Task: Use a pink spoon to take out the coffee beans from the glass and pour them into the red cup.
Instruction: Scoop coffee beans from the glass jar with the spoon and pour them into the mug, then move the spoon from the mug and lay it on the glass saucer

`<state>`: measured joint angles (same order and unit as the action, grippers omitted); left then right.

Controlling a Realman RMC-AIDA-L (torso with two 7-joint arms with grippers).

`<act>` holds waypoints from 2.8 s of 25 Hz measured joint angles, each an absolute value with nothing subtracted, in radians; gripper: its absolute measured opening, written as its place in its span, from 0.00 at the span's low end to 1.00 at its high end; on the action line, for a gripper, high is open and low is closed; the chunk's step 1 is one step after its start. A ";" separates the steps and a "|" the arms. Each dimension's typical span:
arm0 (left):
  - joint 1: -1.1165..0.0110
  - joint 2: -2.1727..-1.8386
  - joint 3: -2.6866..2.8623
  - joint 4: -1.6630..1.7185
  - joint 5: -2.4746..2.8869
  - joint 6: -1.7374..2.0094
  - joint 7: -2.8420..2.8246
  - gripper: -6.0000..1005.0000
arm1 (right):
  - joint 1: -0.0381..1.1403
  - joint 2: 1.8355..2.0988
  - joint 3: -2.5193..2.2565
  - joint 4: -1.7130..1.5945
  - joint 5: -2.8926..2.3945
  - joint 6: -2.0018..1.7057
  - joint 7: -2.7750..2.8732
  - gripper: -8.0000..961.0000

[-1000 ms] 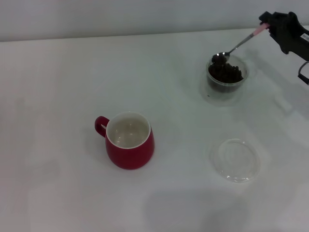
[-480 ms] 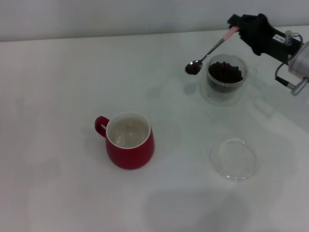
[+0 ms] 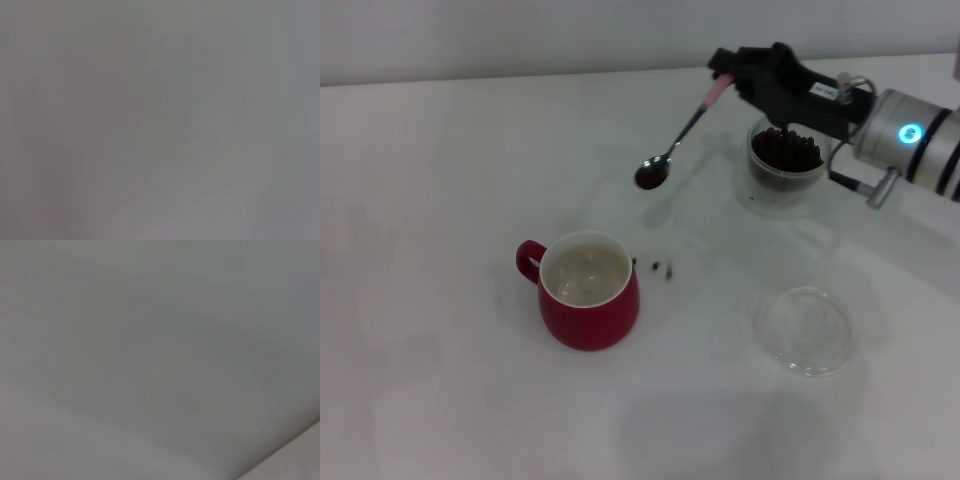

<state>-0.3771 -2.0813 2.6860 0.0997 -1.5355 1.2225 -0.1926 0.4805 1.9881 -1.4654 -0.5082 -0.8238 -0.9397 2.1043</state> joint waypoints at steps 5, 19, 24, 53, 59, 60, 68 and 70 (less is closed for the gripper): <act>-0.376 -2.082 2.686 0.100 -1.535 1.222 -0.191 0.88 | 0.503 2.003 -1.528 -0.520 -0.824 -0.942 2.121 0.26; -0.374 -2.082 2.686 0.100 -1.535 1.222 -0.190 0.88 | 0.523 2.016 -1.650 -0.557 -0.824 -0.932 2.041 0.26; -0.374 -2.082 2.686 0.100 -1.536 1.219 -0.190 0.88 | 0.519 2.018 -1.658 -0.569 -0.823 -0.942 1.927 0.27; -0.380 -2.081 2.686 0.100 -1.535 1.201 -0.190 0.88 | 0.436 1.991 -1.521 -0.527 -0.716 -1.312 1.465 0.28; -0.391 -2.080 2.686 0.099 -1.535 1.201 -0.190 0.88 | 0.427 1.891 -1.427 -0.350 -0.721 -1.527 1.550 0.28; -0.393 -2.080 2.686 0.098 -1.535 1.201 -0.190 0.88 | 0.429 1.869 -1.427 -0.318 -0.727 -1.546 1.557 0.28; -0.417 -2.080 2.686 0.076 -1.553 1.171 -0.190 0.88 | 0.425 1.814 -1.424 -0.262 -0.862 -1.485 1.556 0.28; -0.422 -2.080 2.686 0.074 -1.559 1.158 -0.190 0.88 | 0.433 1.816 -1.424 -0.261 -0.915 -1.437 1.558 0.29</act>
<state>-0.4221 -2.0804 2.6860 0.0735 -1.5589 1.1576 -0.1902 0.4332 1.8162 -1.4240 -0.2611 -0.9149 -1.4368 1.5582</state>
